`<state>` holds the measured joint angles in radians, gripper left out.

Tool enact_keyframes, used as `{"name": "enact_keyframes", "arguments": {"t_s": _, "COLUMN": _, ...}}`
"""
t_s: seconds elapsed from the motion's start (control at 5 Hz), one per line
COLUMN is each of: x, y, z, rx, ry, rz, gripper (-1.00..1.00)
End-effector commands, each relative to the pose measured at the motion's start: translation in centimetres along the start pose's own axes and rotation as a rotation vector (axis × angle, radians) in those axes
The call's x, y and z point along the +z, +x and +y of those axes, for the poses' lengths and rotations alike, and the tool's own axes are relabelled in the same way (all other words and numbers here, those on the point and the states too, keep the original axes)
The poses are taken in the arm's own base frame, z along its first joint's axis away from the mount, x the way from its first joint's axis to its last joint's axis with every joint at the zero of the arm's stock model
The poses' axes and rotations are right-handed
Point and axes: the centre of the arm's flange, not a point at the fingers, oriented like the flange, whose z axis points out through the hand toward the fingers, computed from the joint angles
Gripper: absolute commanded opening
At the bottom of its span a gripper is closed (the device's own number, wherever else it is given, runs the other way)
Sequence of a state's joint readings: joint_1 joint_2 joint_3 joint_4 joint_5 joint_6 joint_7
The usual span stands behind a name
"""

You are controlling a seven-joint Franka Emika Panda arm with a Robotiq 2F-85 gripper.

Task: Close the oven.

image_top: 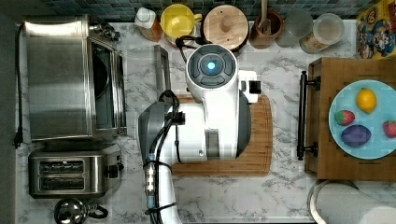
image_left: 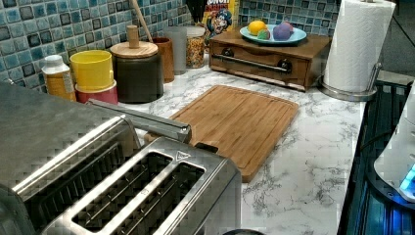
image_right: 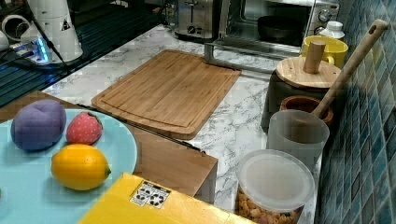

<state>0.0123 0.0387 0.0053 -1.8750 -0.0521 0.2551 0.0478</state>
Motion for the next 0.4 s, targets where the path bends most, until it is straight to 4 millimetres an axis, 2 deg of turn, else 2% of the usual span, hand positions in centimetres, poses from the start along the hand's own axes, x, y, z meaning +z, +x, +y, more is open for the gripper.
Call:
{"name": "enact_keyframes", "arguments": {"t_s": 0.2, "x": 1.6, "y": 2.8, "z": 1.4, "rx": -0.092, "ry": 0.078, "rz": 0.061, "gripper": -1.0}}
{"name": "enact_keyframes", "arguments": {"t_s": 0.4, "x": 3.2, "y": 5.9, "z": 1.7, "rx": -0.297, "ry": 0.225, "rz": 0.024, "gripper": -1.0}}
